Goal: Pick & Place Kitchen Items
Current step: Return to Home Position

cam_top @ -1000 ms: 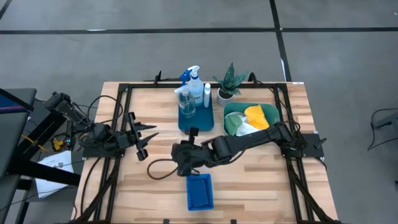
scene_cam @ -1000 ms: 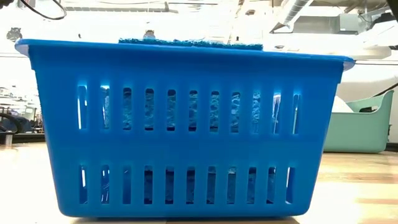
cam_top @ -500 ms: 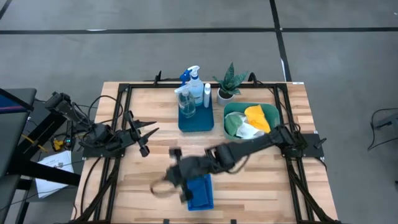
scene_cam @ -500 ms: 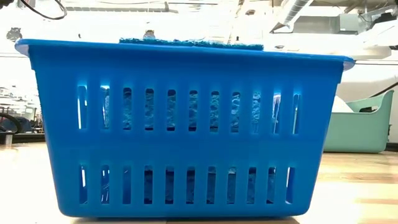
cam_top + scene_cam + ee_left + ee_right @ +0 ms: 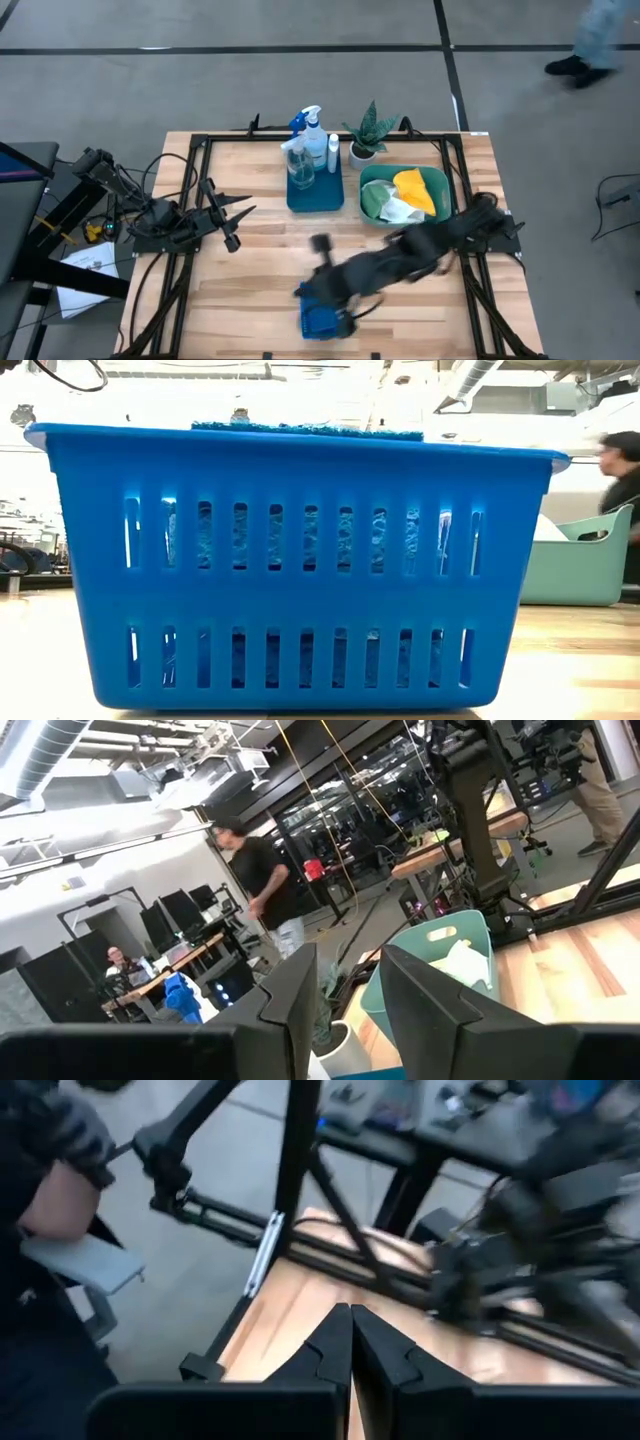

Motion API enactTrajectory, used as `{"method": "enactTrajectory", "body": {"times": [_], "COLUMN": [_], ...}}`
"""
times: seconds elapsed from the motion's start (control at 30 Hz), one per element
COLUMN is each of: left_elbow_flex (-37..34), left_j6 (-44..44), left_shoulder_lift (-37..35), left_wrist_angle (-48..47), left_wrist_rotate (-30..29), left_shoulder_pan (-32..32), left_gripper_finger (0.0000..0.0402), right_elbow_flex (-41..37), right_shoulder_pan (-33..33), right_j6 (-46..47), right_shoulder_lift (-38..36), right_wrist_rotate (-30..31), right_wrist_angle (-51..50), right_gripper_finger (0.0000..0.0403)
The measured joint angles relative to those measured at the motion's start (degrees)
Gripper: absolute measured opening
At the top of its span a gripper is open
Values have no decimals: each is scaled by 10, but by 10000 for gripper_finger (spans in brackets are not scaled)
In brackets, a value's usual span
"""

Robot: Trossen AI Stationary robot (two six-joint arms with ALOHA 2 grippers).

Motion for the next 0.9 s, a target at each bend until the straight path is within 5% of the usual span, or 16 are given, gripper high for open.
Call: {"method": "enactTrajectory", "body": {"times": [0.37, 0.57, 0.73, 0.9], "left_elbow_flex": [0, 0, 0, 0], "left_j6": [0, -5, -5, -29], "left_shoulder_lift": [0, 0, 0, 0], "left_wrist_angle": [-4, -4, -3, -2], "left_wrist_rotate": [0, 3, 21, 21], "left_shoulder_pan": [0, 0, 0, 0], "left_gripper_finger": [108, 108, 108, 108], "right_elbow_flex": [0, 1, -1, -1], "right_shoulder_pan": [31, 57, 55, -5], "right_j6": [78, 110, -2, -97], "right_shoulder_lift": [-155, -199, -137, -62], "right_wrist_rotate": [171, 204, 119, -37], "right_wrist_angle": [-164, -170, -17, 110], "right_gripper_finger": [0, 0, 0, 0]}}
